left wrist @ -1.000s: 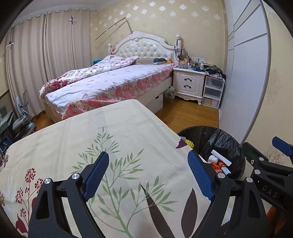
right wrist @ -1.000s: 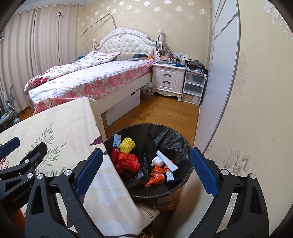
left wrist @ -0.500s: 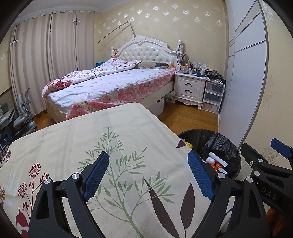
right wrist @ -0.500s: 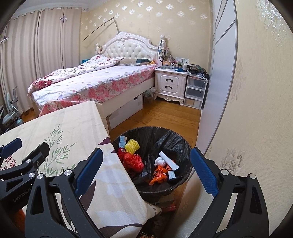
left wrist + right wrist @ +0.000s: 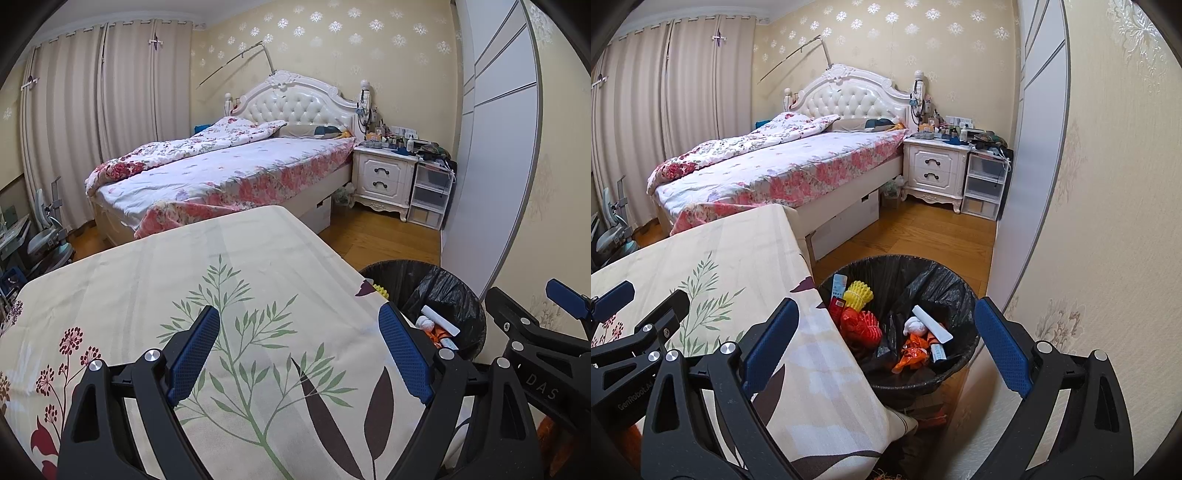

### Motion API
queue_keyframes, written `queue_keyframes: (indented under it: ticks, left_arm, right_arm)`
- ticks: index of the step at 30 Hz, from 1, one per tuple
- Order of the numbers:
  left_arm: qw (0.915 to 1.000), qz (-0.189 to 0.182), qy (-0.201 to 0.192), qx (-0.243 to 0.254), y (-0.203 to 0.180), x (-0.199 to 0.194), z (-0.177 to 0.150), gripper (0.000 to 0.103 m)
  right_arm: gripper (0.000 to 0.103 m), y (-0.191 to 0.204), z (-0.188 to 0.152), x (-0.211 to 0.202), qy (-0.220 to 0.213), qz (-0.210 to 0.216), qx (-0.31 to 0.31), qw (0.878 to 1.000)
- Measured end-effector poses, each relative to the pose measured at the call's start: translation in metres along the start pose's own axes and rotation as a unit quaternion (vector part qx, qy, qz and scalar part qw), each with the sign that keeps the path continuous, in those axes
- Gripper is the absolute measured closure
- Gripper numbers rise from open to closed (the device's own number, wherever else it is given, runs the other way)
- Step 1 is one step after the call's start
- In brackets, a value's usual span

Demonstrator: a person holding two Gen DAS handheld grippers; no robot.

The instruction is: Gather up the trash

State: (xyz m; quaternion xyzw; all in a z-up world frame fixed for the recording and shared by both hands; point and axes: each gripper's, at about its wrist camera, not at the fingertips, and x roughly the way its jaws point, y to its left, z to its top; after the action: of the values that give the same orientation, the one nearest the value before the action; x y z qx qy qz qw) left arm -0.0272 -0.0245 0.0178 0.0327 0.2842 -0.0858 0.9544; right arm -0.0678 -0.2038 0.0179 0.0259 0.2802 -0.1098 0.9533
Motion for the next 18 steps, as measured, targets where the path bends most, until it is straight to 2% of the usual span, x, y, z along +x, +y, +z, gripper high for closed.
queue_keyframes:
  ticks: [18]
  left_arm:
    - [1.0000,0.000,0.002,-0.001,0.0002,0.0001,-0.0041,0.018]
  right_arm:
    - [0.009,-0.0003,0.0004,0.0006,0.002,0.000,0.000,1.000]
